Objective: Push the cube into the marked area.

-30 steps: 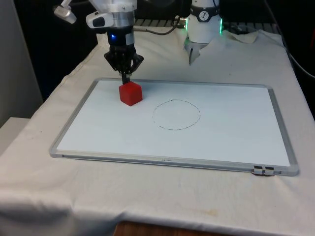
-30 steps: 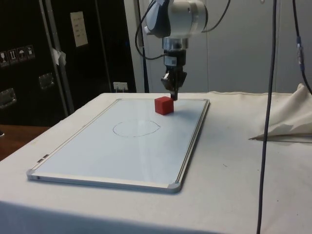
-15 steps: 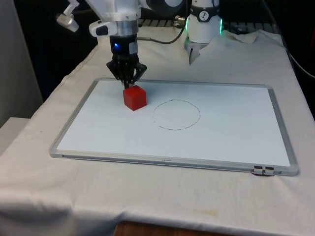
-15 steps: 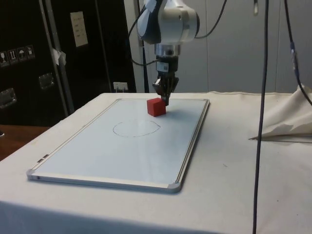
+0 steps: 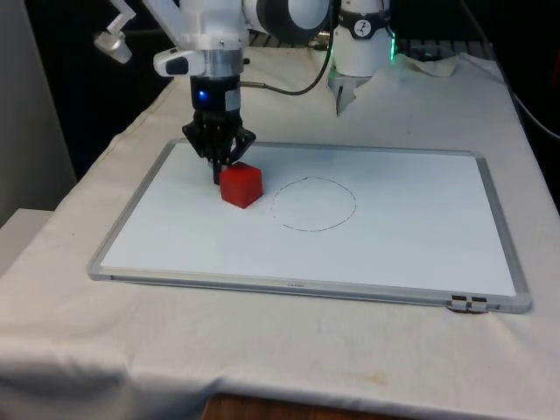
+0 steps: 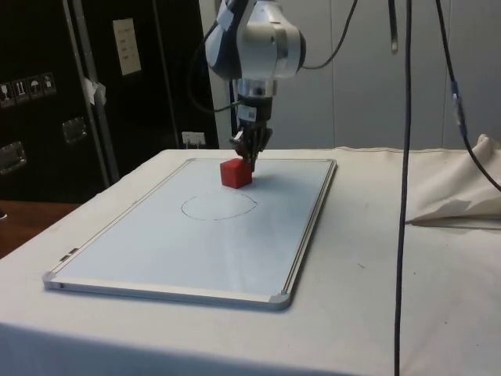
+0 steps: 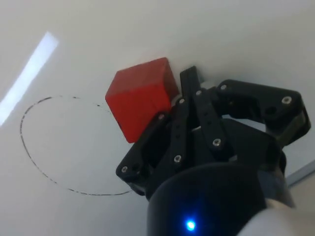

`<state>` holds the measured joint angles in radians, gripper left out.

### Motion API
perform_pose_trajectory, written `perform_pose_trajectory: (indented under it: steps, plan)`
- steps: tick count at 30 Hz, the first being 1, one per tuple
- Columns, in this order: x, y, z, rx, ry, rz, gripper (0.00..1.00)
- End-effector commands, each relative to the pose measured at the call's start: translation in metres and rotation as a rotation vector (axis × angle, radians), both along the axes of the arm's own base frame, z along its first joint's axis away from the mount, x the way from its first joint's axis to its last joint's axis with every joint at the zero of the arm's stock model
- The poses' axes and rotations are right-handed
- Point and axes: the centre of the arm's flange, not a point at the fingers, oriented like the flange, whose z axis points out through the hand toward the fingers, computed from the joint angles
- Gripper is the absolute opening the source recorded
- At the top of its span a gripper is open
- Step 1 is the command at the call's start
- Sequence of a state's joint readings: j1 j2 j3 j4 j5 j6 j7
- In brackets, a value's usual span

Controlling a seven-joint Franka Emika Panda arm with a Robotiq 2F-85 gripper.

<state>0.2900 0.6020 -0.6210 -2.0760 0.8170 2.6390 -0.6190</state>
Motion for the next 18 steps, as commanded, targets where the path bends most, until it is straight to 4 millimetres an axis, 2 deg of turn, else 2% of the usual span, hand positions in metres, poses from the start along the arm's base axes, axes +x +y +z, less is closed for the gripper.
perform_pose_trajectory:
  steps: [1,12,18]
  plan:
    - [0.005,0.001,0.002,0.001,-0.025,0.003,0.00]
    - [0.017,0.007,0.008,0.002,-0.038,0.020,0.00]
    - [0.025,0.022,0.018,0.020,-0.063,0.041,0.00]
